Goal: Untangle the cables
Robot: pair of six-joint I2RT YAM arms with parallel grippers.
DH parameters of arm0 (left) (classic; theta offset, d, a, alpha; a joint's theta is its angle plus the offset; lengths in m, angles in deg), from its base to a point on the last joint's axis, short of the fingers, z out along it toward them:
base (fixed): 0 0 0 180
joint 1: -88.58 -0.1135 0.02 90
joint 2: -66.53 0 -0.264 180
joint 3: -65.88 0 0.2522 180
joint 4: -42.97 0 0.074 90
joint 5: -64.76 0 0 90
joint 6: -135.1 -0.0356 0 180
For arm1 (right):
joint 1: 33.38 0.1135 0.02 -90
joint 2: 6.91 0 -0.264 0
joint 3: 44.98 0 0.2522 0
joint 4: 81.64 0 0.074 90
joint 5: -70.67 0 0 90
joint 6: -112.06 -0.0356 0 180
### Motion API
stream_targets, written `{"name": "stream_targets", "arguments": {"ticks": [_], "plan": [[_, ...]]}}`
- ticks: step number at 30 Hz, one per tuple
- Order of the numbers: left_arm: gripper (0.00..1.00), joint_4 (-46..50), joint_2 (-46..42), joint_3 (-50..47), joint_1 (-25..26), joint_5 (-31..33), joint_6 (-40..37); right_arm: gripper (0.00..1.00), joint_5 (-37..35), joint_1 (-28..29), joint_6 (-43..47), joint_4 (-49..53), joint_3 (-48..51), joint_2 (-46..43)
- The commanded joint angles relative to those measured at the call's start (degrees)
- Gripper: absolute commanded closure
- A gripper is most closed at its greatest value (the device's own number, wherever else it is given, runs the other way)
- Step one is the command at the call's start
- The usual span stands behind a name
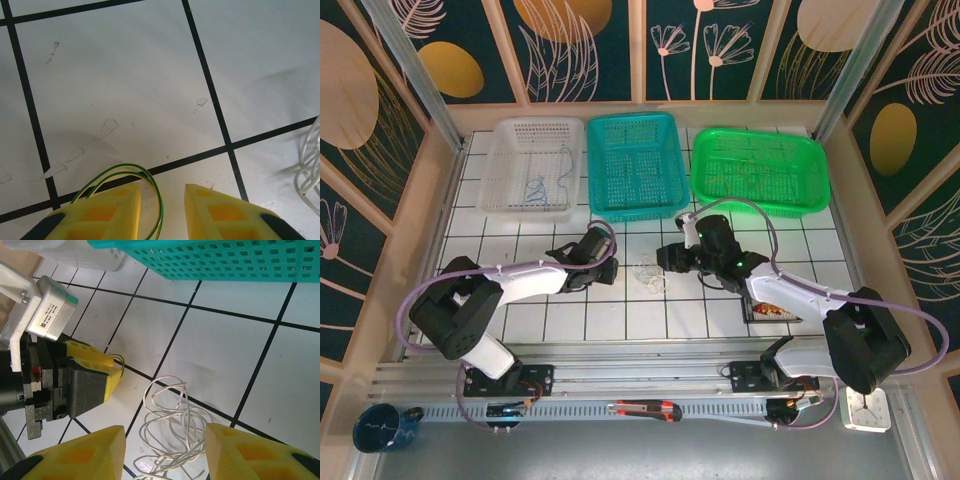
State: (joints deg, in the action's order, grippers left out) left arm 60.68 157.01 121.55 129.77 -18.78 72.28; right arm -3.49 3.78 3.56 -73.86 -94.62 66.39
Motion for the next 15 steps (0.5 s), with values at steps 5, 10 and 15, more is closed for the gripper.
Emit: {"name": "stream_targets", "arguments": {"ticks": [5,10,15], "plan": [[0.7,1.81,1.78,1.25,0.47,1.01,-0.99,0.54,-1.1,-0.28,-0.22,-1.28,0.19,-1.04],[0.72,1.55,2.34,1.21,0.45,0.88,-0.98,0.54,-0.98,-0.44,-0.13,-1.38,0.11,-1.05],[0.92,0.54,1.9,1.0,0.47,0.73,-0.57,0.54,-0.63,-0.41,-0.33,-1.54,0.11,-1.23]]}}
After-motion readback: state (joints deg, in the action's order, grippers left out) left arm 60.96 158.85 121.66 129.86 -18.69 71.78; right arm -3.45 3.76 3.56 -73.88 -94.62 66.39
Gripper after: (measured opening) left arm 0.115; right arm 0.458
